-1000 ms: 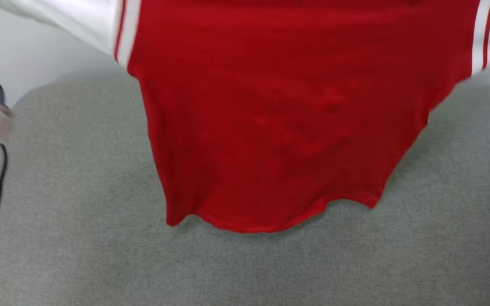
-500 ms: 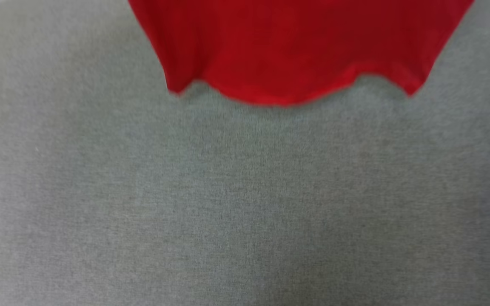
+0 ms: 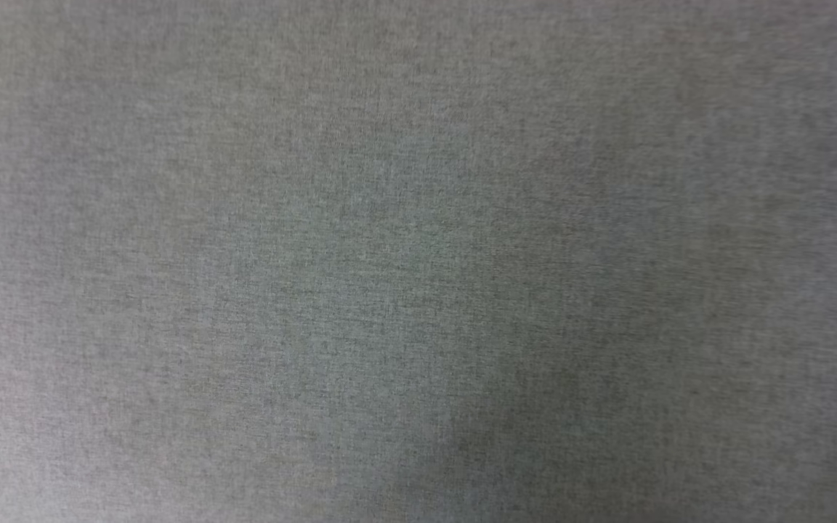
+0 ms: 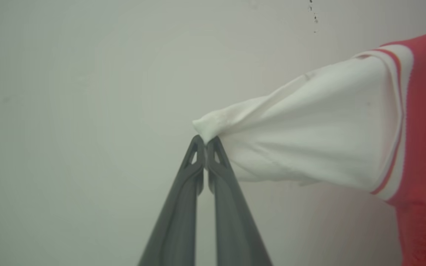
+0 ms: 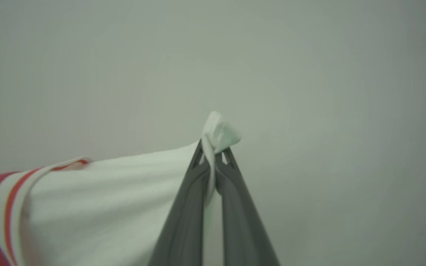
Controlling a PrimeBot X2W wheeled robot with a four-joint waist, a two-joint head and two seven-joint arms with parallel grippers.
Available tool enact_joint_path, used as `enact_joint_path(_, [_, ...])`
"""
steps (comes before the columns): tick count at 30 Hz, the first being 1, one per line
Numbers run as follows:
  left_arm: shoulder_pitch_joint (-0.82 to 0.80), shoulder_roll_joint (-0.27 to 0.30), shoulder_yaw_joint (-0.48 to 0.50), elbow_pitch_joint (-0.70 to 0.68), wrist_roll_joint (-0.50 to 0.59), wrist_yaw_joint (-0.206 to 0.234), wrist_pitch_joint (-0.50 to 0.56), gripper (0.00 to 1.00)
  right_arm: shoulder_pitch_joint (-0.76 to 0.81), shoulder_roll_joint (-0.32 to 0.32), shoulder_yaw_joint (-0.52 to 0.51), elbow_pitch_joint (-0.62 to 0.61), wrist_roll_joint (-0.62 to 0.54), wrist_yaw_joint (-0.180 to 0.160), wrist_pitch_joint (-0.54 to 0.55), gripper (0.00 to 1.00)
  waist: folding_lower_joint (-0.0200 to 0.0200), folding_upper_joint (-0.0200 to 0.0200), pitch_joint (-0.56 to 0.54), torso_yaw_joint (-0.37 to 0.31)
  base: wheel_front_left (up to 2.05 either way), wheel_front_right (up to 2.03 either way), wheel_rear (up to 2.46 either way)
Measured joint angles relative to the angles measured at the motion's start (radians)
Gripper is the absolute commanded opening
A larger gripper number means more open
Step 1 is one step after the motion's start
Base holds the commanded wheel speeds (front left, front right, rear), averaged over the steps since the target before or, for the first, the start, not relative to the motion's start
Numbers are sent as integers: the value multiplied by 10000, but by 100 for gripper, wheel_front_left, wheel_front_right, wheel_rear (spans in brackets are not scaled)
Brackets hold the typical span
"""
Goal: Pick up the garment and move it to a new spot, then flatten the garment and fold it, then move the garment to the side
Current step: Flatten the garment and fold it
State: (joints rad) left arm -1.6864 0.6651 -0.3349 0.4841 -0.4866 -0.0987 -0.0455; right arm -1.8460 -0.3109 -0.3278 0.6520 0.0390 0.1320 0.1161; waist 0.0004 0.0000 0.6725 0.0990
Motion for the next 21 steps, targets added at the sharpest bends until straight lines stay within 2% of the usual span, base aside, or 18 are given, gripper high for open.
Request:
enact_joint_path(3, [-428, -360, -213, 807, 127, -73, -539, 0, -404, 109, -343, 548, -282, 0, -504, 0, 0, 0, 377, 140, 0, 0, 0])
enact_joint_path(9, [-181, -980, -738, 2002, 144, -209, -1601, 0, -110, 309, -608, 1630, -221, -2, -1174, 0, -1, 0, 676, 396, 0, 0, 0])
enact_joint_path(16, [1633, -1722, -1254, 2475, -46, -284, -2094, 0, 1679, 309, -665, 2382, 487, -4, -1649, 0, -2, 0, 203, 373, 0, 0, 0])
enact_joint_path(21, [3192, -2157, -1438, 2451, -359, -305, -2144, 0, 3243, 272, -951, 2518, 1636, -8, -1666, 0, -3, 0, -368, 320, 0, 0, 0])
